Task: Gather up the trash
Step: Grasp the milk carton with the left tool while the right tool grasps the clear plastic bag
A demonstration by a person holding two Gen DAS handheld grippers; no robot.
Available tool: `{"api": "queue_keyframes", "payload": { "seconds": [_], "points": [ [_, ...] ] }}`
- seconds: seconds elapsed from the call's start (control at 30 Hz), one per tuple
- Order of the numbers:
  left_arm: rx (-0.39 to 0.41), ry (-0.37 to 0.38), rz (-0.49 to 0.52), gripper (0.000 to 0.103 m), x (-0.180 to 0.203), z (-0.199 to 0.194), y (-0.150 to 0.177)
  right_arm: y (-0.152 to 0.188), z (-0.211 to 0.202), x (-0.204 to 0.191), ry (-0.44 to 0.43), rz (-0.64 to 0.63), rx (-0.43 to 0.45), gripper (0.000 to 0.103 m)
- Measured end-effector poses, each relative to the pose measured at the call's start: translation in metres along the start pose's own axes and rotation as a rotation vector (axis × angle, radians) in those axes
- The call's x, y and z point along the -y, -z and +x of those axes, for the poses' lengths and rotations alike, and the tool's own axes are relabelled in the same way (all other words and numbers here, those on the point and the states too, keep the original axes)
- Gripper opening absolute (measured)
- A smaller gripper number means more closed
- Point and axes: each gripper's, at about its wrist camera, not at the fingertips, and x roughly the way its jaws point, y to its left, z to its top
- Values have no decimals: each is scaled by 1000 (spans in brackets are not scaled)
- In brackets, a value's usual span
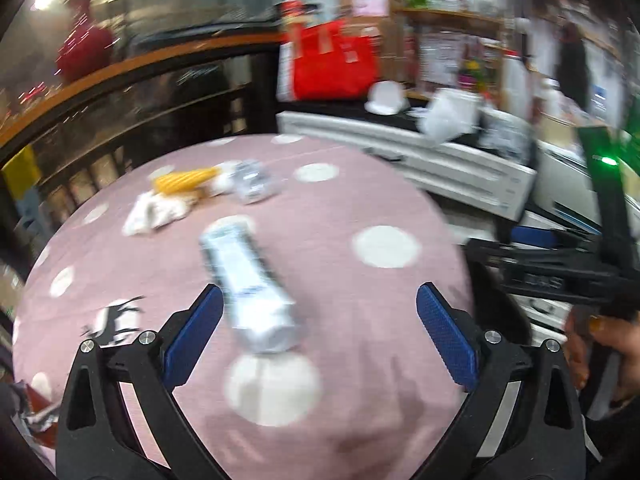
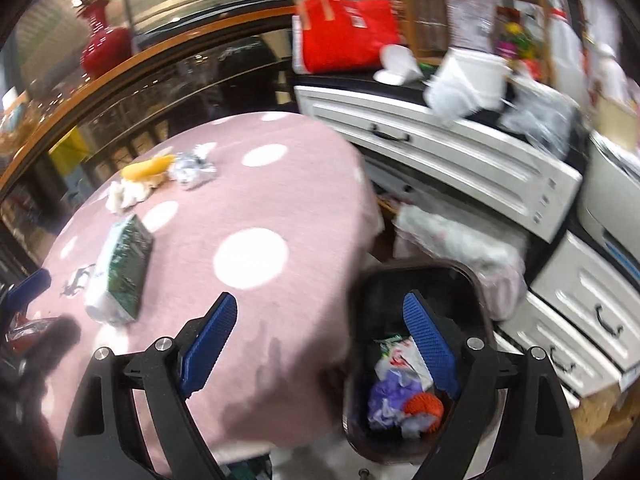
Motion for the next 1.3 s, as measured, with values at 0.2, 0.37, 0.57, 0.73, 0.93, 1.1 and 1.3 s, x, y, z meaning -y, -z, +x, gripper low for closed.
{"api": "queue_keyframes", "payload": {
  "seconds": [0.2,0.37,0.57,0.73,0.93,1.1,1.3],
  "points": [
    [-125,10,-125,96,-44,38,-22,-16,11,-29,-42,-53,10,84],
    [-223,-9,-99,95,-48,79,-30,-21,14,-37,-57,-66,9,84],
    [-330,-4,-135,71,-57,113,-26,-24,18,-33,-52,-53,5,84],
    [-344,10,-178,51,-65,112,-21,-29,23,-36,-56,-62,2,84],
    [-285,26,-194,51,-70,90,-19,-42,33,-53,-95,-93,7,84],
    [-215,42,-243,51,-84,62,-16,-63,54,-76,-129,-136,-9,84],
    [-137,2,-266,51,-99,33,-11,-86,88,-117,-161,-207,-57,84]
  ]
}}
